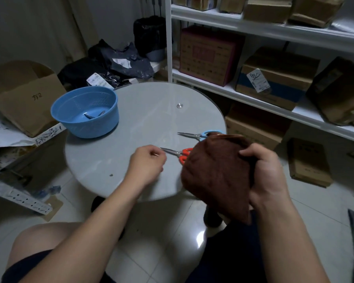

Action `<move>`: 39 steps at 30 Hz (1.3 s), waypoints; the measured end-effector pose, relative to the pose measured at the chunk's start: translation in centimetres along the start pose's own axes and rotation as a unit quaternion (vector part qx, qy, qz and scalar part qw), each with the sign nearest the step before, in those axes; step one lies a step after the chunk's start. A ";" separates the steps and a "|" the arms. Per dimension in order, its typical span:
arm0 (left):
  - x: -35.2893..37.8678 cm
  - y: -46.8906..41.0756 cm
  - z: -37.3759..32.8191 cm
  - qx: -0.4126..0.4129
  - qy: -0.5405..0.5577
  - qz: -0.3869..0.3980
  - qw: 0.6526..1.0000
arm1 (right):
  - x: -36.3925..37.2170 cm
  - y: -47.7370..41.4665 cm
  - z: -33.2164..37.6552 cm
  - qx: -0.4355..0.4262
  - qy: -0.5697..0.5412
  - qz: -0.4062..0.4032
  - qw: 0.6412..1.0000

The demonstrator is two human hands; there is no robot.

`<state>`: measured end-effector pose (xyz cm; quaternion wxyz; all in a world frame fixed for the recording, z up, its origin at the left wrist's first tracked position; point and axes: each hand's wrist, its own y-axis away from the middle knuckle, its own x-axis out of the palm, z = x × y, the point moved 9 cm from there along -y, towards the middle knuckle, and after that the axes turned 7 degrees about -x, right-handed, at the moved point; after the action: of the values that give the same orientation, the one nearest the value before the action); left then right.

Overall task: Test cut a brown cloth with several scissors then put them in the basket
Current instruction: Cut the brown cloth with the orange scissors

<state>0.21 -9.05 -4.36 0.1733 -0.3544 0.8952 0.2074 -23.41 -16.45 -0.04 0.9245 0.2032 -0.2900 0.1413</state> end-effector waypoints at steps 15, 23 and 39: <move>5.6 -0.4 0.3 0.088 -0.387 0.054 0.916 | -2.9 -1.8 2.3 -0.028 0.003 0.008 1.000; 1.4 -1.7 1.8 -0.016 -0.392 -0.049 0.919 | -1.2 -2.1 -0.1 0.000 -0.004 0.022 1.000; -1.5 5.9 0.1 0.024 0.028 0.177 0.983 | 2.5 -1.6 -6.6 0.057 -0.179 0.075 0.979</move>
<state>-2.93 -4.28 -2.30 0.1169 -0.1915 0.9531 0.2034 -17.68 -14.49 -3.98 0.8314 0.2550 -0.4566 0.1877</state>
